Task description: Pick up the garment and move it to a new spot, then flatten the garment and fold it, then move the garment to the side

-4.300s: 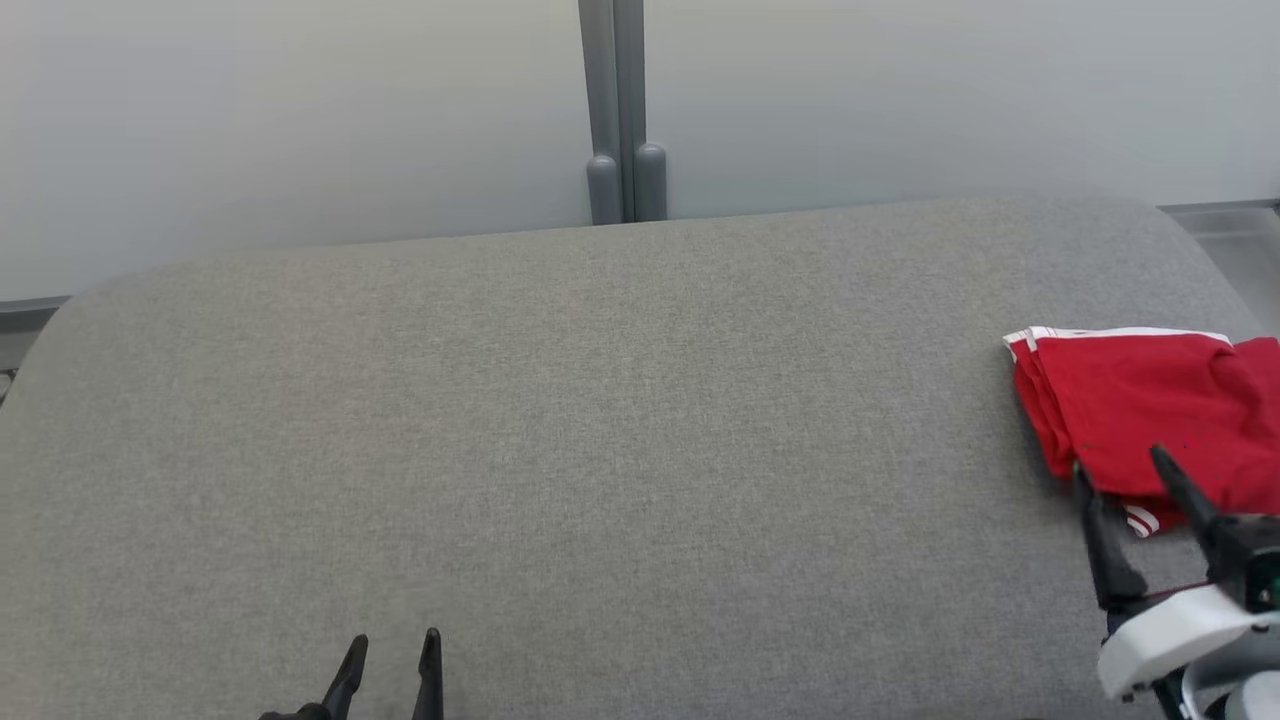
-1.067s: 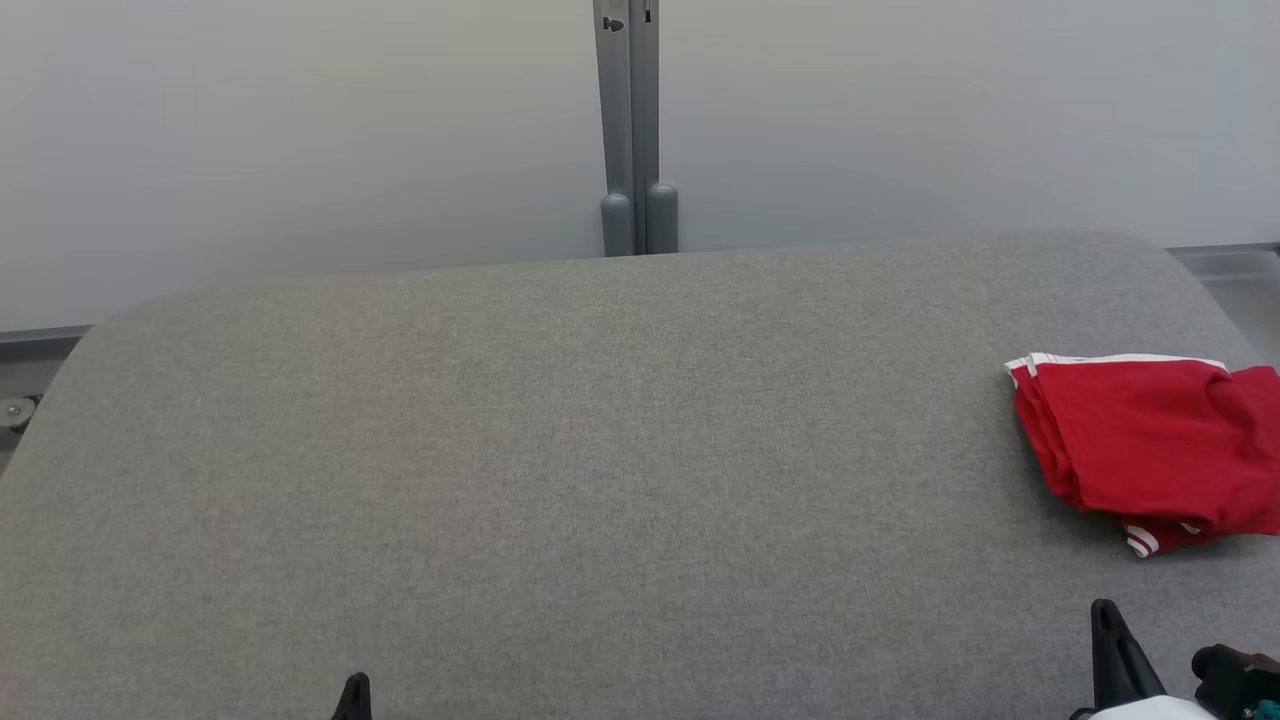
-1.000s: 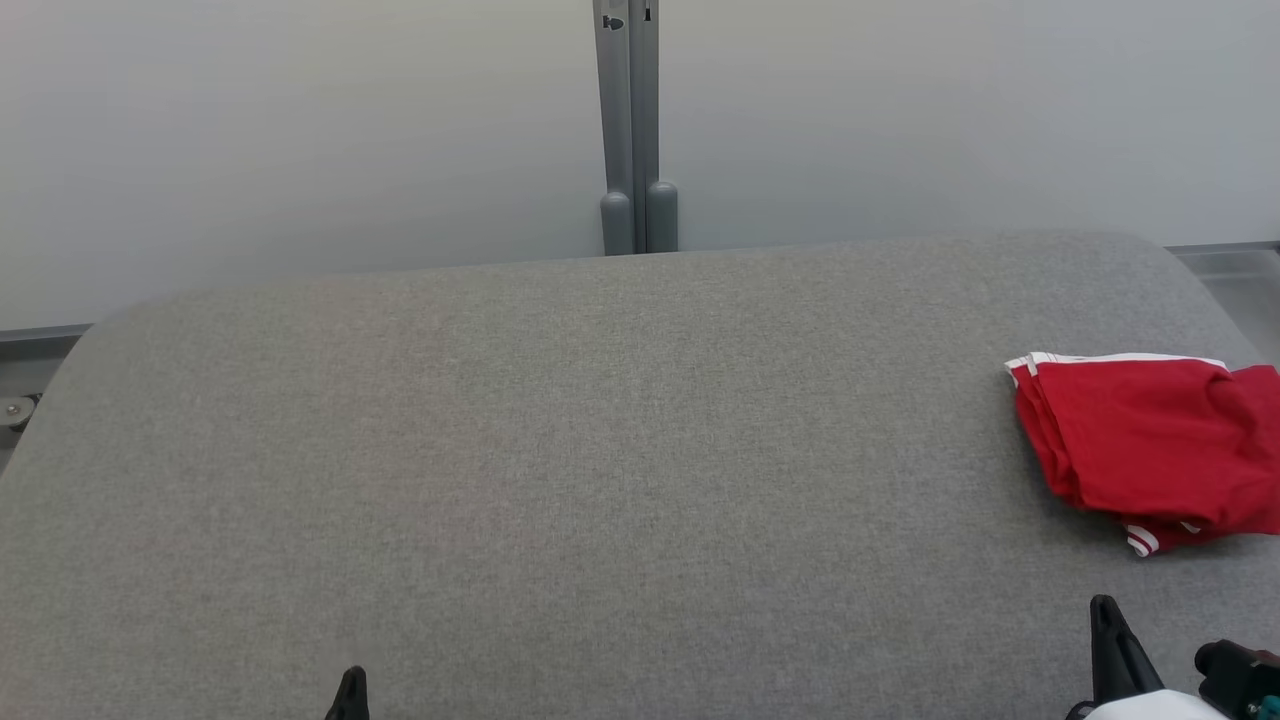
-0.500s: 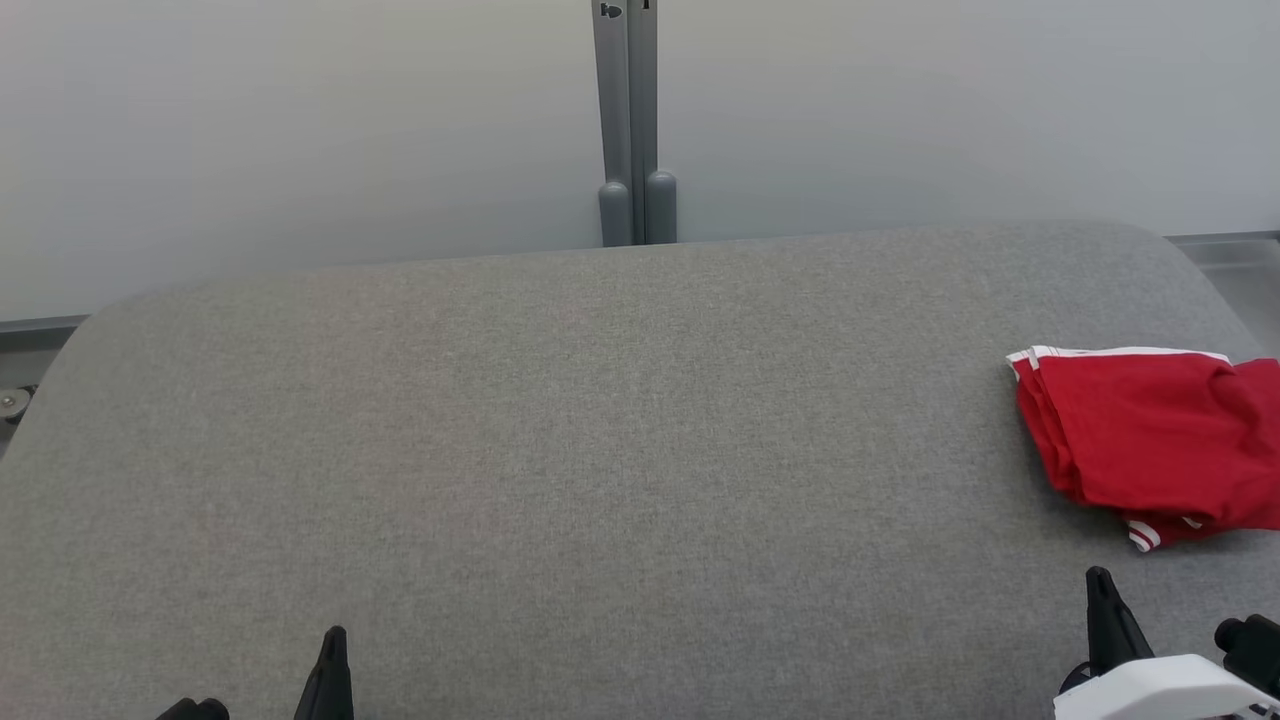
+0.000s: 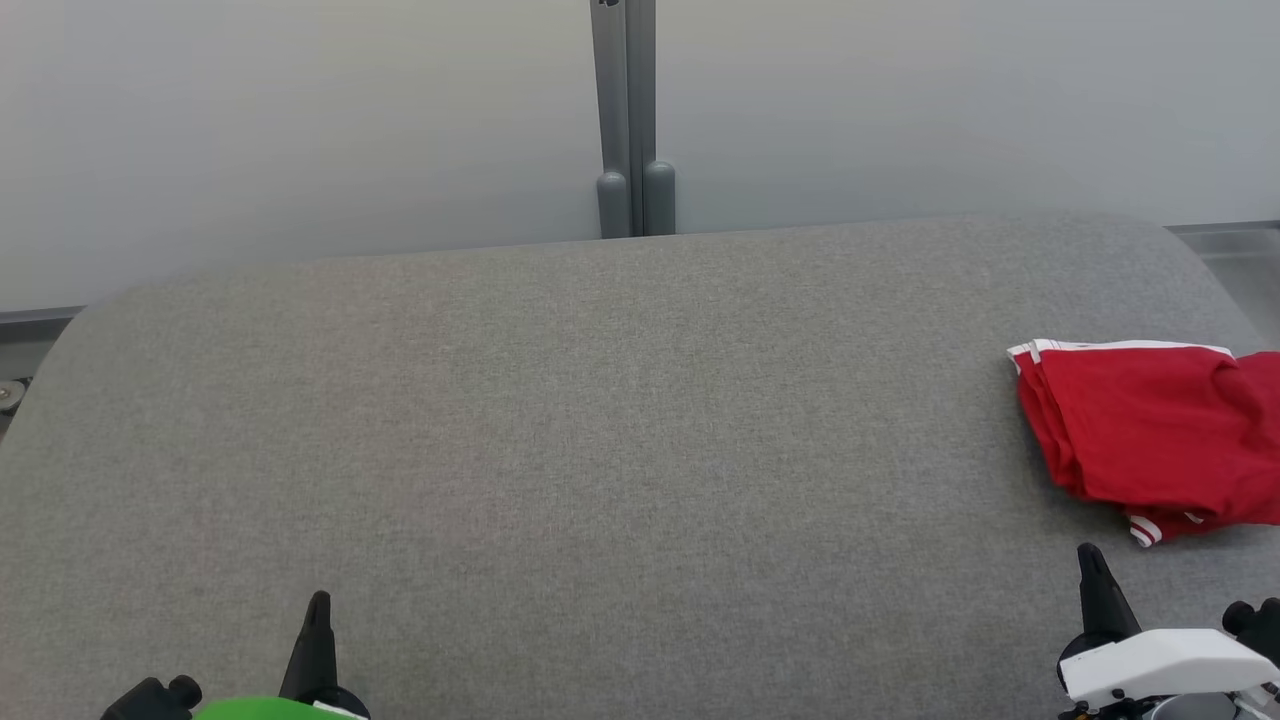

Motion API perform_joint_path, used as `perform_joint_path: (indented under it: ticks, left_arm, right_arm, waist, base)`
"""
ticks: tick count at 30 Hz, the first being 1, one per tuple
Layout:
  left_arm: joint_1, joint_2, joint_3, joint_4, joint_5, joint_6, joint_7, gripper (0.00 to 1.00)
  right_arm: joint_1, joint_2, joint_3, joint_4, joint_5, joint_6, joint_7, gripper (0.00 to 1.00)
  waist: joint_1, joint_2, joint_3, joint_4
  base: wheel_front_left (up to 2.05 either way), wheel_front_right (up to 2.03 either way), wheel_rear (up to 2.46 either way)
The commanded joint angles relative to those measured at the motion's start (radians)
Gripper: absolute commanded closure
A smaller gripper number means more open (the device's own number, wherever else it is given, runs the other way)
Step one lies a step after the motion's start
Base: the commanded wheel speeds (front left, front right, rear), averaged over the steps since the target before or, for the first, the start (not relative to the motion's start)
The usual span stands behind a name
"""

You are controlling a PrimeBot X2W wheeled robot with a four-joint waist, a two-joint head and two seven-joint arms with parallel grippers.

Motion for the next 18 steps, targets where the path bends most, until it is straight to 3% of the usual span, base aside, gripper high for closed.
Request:
perform_joint_path:
  ticks: [1, 18]
  left_arm:
    - [-0.029, 0.009, 0.007, -0.015, -0.031, -0.001, 0.005, 1.00]
    - [-0.070, 0.009, 0.031, -0.035, -0.209, -0.002, 0.053, 1.00]
  right_arm:
    - [-0.026, -0.008, 0.001, -0.013, 0.032, 0.000, 0.007, 1.00]
    - [-0.068, -0.010, 0.007, -0.012, 0.252, 0.000, 0.058, 1.00]
  waist:
    - [0.0000, 0.0000, 0.001, 0.000]
    - [0.0000, 0.0000, 0.017, -0.002]
  base:
    - [0.00, 0.00, 0.00]
    - [0.00, 0.00, 0.00]
